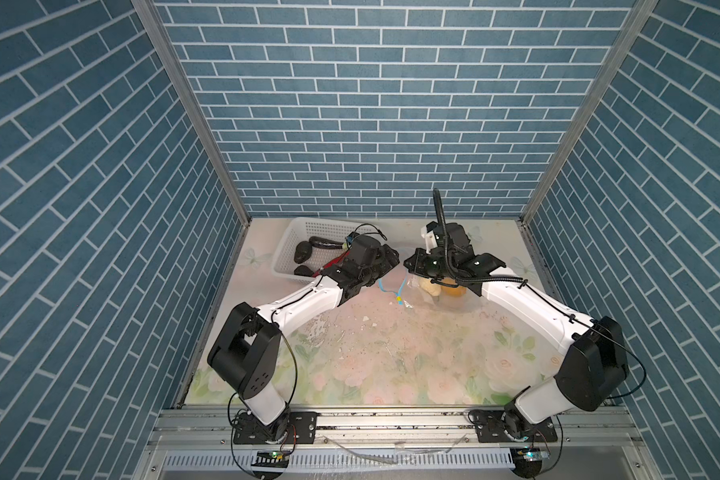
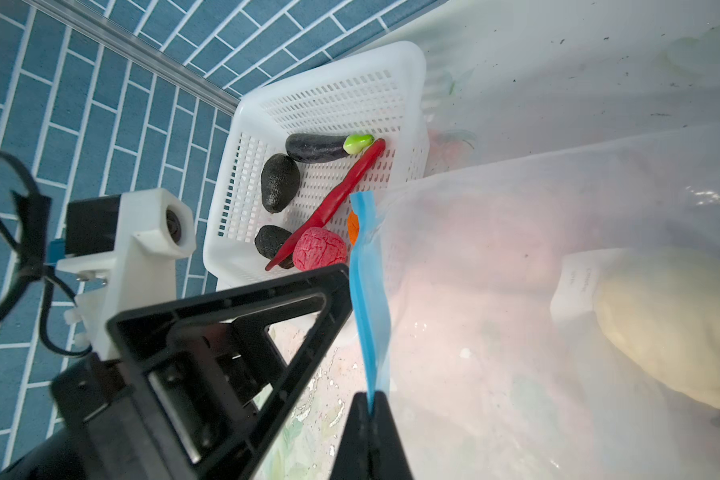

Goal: Place the food in the zip-top bag and seal the zipper
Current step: 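Open the left gripper to release the white bun into the bag, then move the left gripper back over the basket above the pink beet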

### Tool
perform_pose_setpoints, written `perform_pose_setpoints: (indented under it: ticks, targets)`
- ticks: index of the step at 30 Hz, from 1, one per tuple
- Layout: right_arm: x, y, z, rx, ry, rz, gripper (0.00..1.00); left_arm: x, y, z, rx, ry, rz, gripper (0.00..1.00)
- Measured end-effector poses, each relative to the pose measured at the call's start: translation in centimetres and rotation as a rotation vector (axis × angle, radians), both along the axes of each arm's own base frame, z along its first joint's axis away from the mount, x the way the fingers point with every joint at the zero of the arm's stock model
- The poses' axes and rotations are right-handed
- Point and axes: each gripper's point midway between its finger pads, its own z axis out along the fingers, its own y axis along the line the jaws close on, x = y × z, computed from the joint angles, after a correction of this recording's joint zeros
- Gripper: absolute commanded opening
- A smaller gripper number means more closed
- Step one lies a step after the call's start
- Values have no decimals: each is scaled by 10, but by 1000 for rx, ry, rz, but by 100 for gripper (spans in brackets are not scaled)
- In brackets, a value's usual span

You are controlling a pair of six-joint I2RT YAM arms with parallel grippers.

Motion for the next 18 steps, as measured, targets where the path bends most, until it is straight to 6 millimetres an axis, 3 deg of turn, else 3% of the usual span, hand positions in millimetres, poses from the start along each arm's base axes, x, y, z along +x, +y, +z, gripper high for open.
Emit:
perform_pose_setpoints:
  ticks: [6, 18]
  targets:
    - [-1, -1, -2, -1, 0, 0, 0, -5, 14, 8, 92, -19, 4, 85]
    - [-4, -3, -1, 5, -7, 0, 0, -1, 59, 71, 344, -108, 92, 89]
